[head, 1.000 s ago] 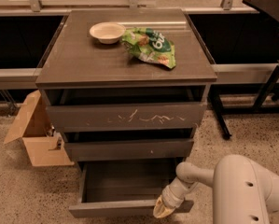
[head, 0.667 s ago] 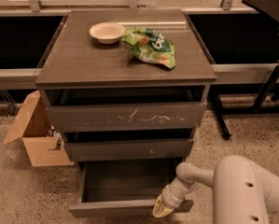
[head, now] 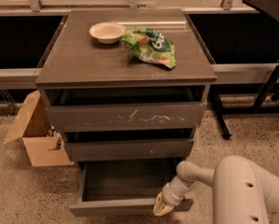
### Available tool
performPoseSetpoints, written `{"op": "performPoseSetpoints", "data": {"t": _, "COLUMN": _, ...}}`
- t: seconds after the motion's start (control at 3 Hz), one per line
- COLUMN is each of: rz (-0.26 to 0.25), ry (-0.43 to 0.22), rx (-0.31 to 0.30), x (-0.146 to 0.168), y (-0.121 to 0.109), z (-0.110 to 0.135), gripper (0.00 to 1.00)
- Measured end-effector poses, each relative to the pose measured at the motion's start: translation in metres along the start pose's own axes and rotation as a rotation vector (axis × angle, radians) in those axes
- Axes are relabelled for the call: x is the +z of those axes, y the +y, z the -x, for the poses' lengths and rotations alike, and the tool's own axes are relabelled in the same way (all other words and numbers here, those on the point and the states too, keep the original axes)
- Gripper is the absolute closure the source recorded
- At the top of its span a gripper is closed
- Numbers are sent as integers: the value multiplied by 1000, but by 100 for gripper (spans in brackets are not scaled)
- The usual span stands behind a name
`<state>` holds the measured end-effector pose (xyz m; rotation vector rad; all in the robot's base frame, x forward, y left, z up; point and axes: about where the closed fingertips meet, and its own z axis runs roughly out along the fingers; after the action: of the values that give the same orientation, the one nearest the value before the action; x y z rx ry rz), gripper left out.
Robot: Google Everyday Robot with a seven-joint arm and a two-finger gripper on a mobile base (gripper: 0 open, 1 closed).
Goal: Close bottom drawer
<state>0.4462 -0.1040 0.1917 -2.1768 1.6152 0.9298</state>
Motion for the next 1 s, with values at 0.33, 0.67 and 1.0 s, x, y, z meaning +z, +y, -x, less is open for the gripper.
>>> {"op": "performPoseSetpoints", "data": {"t": 0.33, "rz": -25, "ry": -6, "rx": -15, "x": -2, "y": -8, "z": -1, "gripper": 0}}
{"op": "performPoseSetpoints", "data": {"t": 0.67, "rz": -55, "ry": -16, "rx": -39, "x": -6, "y": -21, "z": -1, "gripper": 0}}
{"op": "performPoseSetpoints", "data": {"t": 1.0, "rz": -73, "ry": -21, "rx": -55, "x": -9, "y": -33, "z": 0, "gripper": 0}}
